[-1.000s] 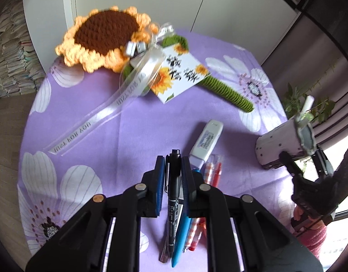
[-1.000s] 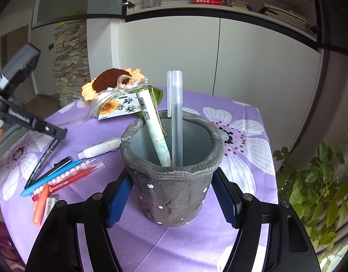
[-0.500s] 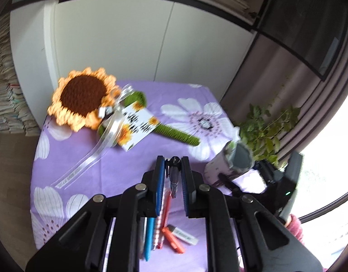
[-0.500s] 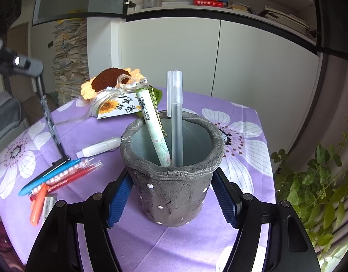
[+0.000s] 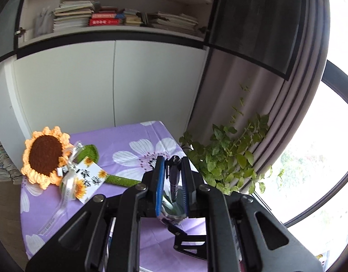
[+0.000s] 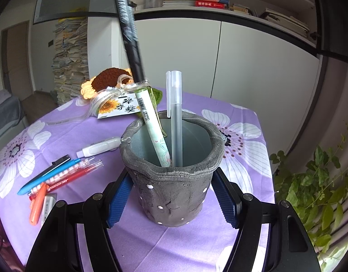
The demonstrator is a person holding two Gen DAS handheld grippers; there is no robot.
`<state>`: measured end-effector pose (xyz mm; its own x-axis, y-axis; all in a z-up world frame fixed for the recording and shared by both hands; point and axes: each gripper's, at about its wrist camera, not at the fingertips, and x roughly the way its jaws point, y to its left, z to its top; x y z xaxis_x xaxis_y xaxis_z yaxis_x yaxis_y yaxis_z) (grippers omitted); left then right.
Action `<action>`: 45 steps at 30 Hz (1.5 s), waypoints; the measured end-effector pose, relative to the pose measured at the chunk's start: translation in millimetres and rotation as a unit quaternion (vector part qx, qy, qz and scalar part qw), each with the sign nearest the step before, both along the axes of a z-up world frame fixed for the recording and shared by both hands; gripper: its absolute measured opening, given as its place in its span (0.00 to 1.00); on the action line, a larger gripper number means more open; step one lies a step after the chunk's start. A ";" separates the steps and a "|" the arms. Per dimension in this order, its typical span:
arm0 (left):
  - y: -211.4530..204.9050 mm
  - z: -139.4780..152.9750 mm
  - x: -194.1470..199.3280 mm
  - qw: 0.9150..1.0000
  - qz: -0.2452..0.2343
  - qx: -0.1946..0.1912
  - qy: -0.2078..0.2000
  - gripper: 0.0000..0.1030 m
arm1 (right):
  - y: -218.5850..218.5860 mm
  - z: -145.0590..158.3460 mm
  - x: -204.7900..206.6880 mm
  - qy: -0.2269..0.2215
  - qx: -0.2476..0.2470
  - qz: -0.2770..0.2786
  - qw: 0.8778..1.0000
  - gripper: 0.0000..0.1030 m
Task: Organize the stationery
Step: 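Drop the black marker into the grey cup with the left gripper, then lower the left gripper over the pen row and grasp the silver pen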
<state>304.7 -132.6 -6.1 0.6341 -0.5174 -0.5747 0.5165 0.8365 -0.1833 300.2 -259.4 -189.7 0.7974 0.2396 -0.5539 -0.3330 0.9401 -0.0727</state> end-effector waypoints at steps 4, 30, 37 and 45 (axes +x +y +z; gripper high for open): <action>-12.4 -19.0 4.9 1.000 -0.003 0.025 0.015 0.12 | -0.4 0.0 0.5 0.001 0.001 0.000 1.000 0.69; -7.7 -85.2 20.9 0.992 -0.004 0.066 0.106 0.19 | -0.6 -1.2 1.6 0.004 -0.001 -0.004 1.000 0.69; 46.5 -82.7 14.5 0.993 0.061 0.063 0.077 0.43 | -0.6 -1.2 1.9 0.004 -0.001 -0.004 1.000 0.69; 91.3 -148.8 24.1 0.973 0.118 0.117 0.158 0.41 | -0.5 -1.3 1.8 0.004 -0.001 -0.004 1.000 0.69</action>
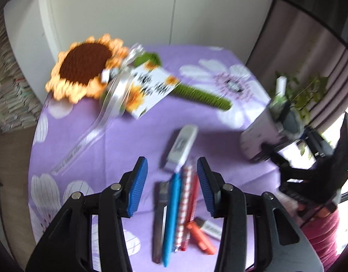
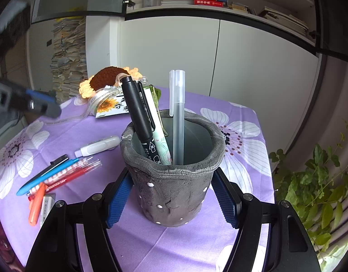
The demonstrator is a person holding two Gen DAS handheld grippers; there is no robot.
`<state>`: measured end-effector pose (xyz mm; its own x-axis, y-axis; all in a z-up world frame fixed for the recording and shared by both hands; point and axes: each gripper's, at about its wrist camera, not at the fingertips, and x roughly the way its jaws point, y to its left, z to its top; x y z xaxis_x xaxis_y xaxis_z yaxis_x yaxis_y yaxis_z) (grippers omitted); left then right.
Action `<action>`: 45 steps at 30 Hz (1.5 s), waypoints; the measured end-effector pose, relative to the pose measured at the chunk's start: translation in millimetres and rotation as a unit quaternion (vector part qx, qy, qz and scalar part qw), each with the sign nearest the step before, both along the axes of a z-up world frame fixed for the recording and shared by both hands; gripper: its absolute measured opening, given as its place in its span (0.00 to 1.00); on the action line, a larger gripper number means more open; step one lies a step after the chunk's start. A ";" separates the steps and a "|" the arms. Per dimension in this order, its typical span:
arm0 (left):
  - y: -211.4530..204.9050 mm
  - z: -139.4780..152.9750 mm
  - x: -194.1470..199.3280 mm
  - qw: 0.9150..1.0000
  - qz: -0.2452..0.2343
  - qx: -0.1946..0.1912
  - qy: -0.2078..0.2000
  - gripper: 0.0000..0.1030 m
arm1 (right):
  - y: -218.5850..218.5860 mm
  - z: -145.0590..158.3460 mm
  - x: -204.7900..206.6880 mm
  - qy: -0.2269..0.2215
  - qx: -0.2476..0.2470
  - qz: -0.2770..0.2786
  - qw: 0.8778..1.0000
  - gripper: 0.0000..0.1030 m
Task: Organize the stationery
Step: 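Lower the left gripper over the pen row and grasp the silver pen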
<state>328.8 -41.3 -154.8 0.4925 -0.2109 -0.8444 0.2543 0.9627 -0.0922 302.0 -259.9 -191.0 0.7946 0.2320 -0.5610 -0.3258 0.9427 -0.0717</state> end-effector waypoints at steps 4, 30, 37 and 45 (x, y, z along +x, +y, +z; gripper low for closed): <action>8.9 -22.4 3.7 0.999 0.016 0.009 0.028 0.41 | 0.1 0.3 0.4 0.000 -0.002 -0.002 1.000 0.69; 1.5 -50.1 6.2 0.998 0.001 0.035 0.053 0.25 | 0.0 0.7 0.5 0.001 -0.001 -0.003 1.000 0.69; 0.0 -50.5 3.3 0.998 -0.003 0.047 0.041 0.25 | 0.1 0.8 0.4 0.001 -0.001 -0.003 1.000 0.69; 0.8 -50.8 1.6 0.998 -0.006 0.047 0.035 0.27 | 0.0 0.8 0.8 0.001 -0.001 -0.003 1.000 0.69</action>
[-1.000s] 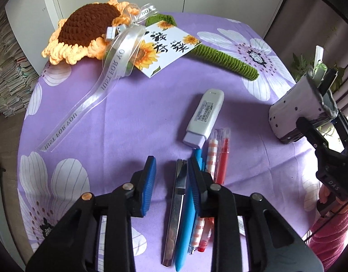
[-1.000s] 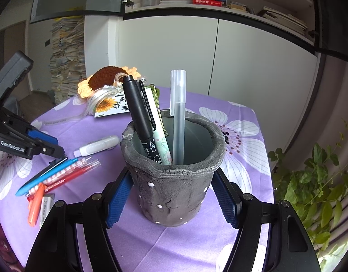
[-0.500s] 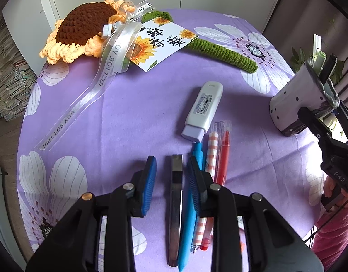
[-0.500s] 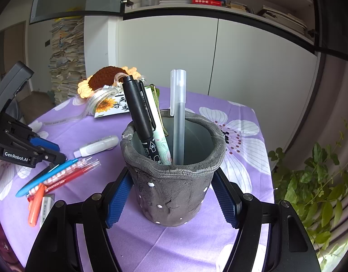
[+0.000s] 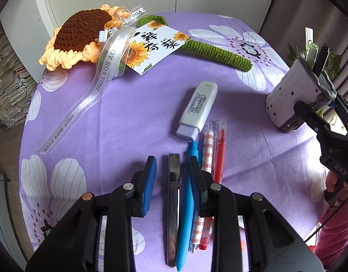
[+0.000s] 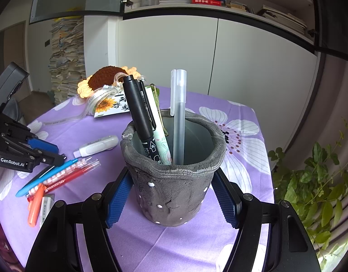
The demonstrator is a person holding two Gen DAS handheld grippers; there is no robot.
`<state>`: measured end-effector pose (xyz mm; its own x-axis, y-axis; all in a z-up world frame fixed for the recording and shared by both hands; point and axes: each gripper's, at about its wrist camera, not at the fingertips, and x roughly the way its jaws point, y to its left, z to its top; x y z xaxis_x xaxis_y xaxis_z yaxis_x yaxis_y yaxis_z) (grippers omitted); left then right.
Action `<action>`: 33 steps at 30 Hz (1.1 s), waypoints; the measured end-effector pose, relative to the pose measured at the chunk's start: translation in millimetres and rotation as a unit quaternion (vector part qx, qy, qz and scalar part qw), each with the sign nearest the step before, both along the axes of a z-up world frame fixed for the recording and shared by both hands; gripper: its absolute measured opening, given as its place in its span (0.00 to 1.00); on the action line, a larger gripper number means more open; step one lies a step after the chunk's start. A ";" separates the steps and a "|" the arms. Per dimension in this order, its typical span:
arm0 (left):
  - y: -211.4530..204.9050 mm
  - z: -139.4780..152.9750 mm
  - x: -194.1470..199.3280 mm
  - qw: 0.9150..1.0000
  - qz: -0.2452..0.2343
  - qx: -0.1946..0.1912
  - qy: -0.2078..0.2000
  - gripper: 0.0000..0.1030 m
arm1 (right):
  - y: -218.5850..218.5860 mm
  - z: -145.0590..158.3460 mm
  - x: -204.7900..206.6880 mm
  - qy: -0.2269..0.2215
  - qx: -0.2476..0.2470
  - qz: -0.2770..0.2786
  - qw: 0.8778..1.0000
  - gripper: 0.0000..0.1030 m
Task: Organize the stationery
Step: 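Lower the left gripper over the pen row and grasp the silver pen, then lift the silver pen and insert it into the grey cup with the left gripper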
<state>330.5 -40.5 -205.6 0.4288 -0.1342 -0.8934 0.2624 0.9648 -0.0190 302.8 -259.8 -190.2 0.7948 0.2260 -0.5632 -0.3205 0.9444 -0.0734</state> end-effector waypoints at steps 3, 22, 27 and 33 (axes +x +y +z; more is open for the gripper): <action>5.7 -2.0 1.7 1.000 0.009 0.007 0.005 0.28 | -0.1 0.1 0.1 0.000 0.000 0.000 1.000 0.69; 2.1 -10.1 7.4 1.000 0.013 0.001 0.018 0.09 | 0.0 0.0 0.3 0.000 0.000 0.000 1.000 0.69; 8.8 -6.1 4.2 0.999 0.019 -0.016 0.021 0.09 | 0.1 0.1 0.3 0.000 0.000 0.000 1.000 0.69; 12.7 29.0 -9.5 0.999 0.014 -0.031 -0.023 0.09 | -0.2 0.0 0.5 0.000 0.000 0.000 1.000 0.69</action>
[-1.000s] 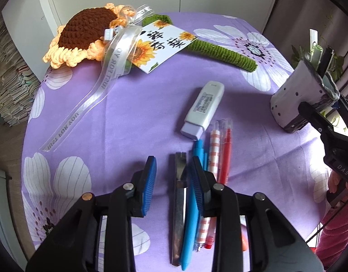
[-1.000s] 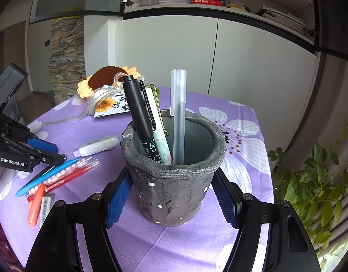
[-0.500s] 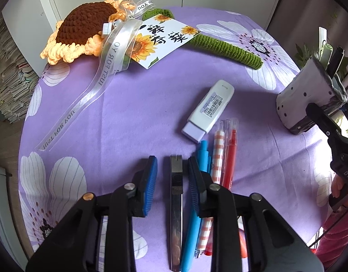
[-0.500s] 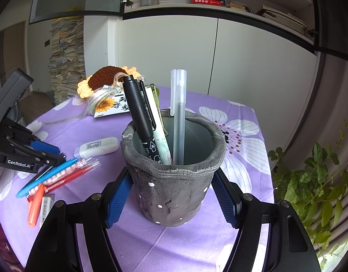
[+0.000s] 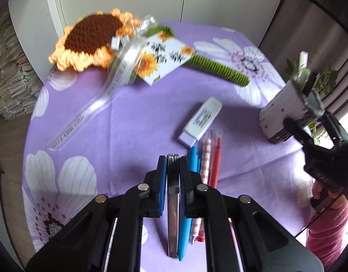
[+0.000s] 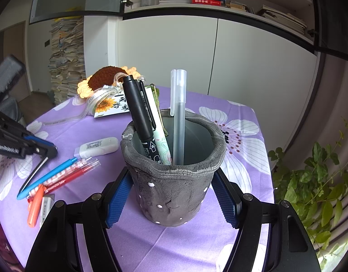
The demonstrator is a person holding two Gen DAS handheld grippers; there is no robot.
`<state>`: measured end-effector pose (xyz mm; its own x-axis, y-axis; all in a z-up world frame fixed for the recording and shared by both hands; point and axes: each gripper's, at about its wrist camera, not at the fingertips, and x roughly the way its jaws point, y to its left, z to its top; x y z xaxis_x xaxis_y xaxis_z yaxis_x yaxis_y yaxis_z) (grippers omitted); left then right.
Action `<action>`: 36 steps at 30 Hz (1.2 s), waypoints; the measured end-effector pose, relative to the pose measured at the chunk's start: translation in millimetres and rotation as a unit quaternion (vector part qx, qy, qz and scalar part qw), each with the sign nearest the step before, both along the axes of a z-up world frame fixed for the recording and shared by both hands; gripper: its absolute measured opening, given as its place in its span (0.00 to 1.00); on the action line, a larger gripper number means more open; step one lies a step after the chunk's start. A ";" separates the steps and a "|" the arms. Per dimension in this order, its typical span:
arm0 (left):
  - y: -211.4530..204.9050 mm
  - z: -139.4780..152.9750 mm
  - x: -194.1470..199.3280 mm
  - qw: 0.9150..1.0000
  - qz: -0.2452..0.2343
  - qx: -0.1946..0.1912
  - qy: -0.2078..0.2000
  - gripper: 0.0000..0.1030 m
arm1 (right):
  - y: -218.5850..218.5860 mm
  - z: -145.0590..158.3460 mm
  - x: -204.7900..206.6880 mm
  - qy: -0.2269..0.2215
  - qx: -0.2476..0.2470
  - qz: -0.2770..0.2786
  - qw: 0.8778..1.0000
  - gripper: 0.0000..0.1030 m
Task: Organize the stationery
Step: 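Lift the silver pen and insert it into the grey cup with the left gripper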
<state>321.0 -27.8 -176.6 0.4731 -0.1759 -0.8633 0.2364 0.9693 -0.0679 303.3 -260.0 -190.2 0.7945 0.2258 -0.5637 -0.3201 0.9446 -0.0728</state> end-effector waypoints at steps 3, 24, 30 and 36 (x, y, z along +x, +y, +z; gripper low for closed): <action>-2.5 21.1 -9.2 1.000 -0.009 -0.007 -0.027 0.09 | 0.1 0.0 0.0 0.000 0.000 0.000 1.000 0.69; -92.5 162.7 -25.0 0.964 -0.128 -0.111 -0.203 0.09 | -0.2 -0.5 0.7 -0.001 -0.002 0.000 1.000 0.69; -127.3 157.0 -11.2 0.959 -0.158 -0.109 -0.211 0.09 | -0.9 0.1 0.1 0.000 0.002 0.000 1.000 0.69; -145.7 136.9 4.3 0.961 -0.171 -0.093 -0.197 0.09 | -1.4 0.4 1.0 0.001 0.005 0.000 1.000 0.69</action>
<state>325.2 -173.4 -39.7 0.6439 -0.5129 -0.5678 0.5823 0.8098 -0.0713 304.3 -261.4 -189.8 0.7928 0.2312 -0.5639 -0.3205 0.9451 -0.0630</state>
